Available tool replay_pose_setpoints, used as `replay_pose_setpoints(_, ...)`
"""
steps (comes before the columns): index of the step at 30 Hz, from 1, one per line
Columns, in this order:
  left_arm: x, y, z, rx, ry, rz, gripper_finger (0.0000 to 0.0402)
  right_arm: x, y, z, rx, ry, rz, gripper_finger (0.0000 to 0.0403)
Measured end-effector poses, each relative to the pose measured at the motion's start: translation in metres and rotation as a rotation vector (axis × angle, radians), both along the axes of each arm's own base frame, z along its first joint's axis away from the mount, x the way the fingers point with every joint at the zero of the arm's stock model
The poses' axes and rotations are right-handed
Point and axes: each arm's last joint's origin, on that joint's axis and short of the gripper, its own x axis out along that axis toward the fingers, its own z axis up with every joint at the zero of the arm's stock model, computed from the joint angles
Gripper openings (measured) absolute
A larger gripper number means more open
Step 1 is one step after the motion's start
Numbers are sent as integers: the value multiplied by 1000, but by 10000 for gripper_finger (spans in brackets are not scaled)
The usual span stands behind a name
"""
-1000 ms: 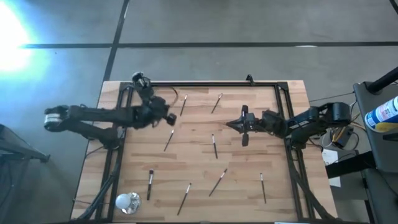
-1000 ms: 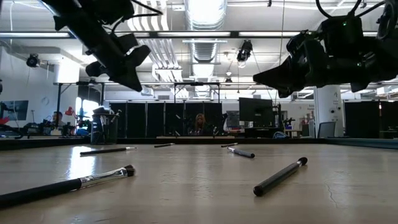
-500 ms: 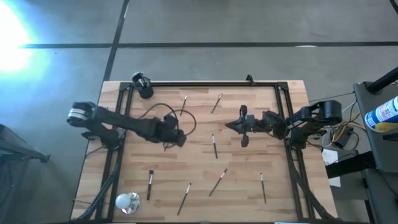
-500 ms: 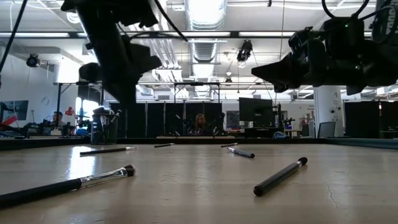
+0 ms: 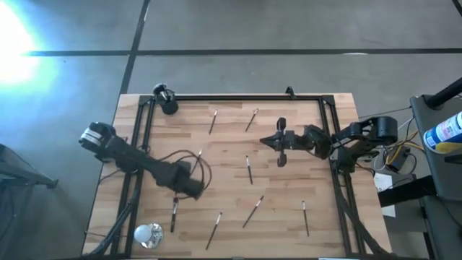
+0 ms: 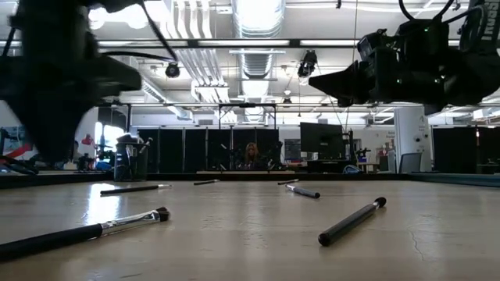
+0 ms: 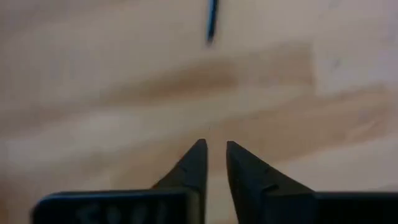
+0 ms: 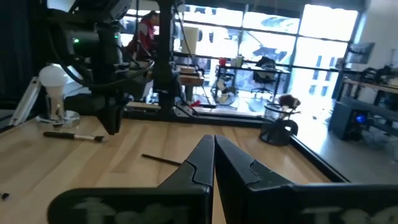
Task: Put items in baskets/containers
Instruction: Put the black blush brush into the black pen holder
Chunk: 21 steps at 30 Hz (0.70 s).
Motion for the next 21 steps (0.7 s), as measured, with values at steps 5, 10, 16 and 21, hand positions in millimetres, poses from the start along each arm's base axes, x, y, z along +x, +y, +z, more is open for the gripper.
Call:
replay_pose_setpoints(5,-12,-26,-6,-121,89,114,110,7,-1,2,-10,-7,11,8)
replay_pose_setpoints(10,-20,-38,-10,-121,114,186,141,15,-3,-1,-12,8,30,8)
replay_pose_setpoints(16,-27,-35,-22,-76,115,225,149,24,-5,-7,-10,34,35,8)
replay_pose_setpoints(21,-28,-33,-32,-80,76,240,149,29,-7,-6,-20,28,51,8)
